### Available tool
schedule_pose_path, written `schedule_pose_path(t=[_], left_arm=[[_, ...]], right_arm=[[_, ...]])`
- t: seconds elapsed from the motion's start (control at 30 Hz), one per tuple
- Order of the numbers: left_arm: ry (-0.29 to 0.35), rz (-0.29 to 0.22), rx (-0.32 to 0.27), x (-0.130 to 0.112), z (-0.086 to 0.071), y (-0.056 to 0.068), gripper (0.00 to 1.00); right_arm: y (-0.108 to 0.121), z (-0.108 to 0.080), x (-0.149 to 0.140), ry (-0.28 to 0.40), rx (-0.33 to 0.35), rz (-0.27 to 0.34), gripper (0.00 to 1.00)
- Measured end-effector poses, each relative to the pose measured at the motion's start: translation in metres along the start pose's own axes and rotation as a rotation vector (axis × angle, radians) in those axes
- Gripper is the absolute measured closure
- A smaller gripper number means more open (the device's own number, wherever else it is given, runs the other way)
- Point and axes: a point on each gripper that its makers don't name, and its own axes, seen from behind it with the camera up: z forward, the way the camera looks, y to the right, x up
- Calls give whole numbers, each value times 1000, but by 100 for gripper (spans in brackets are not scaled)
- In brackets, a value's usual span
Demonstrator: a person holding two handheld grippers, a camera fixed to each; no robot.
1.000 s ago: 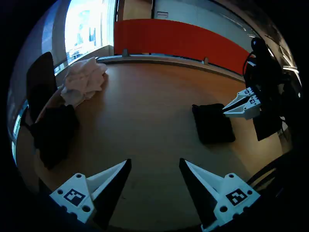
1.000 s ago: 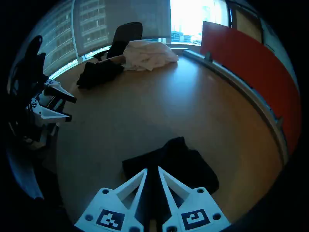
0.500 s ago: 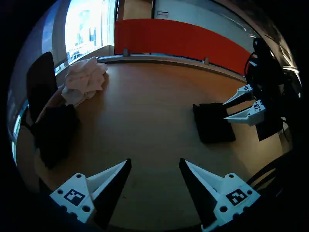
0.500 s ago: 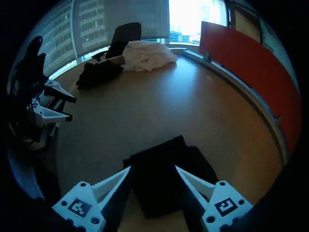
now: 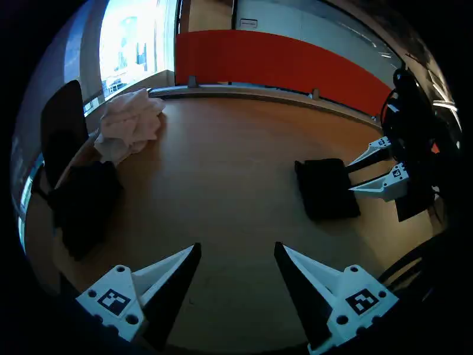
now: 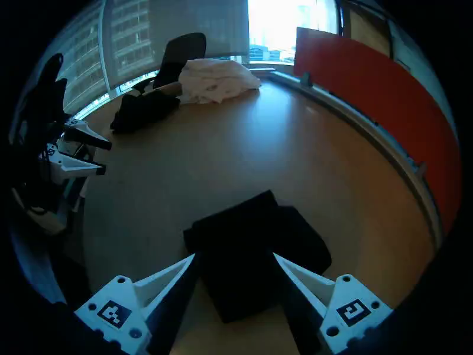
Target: Fold towel
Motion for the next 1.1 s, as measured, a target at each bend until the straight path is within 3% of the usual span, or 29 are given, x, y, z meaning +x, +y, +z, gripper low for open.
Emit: schedule_pose_path(t=[1.1], left_arm=[[-5, 16, -8, -1, 2, 4, 8]], right_arm=[[-4, -13, -94, -118, -75, 87, 20]])
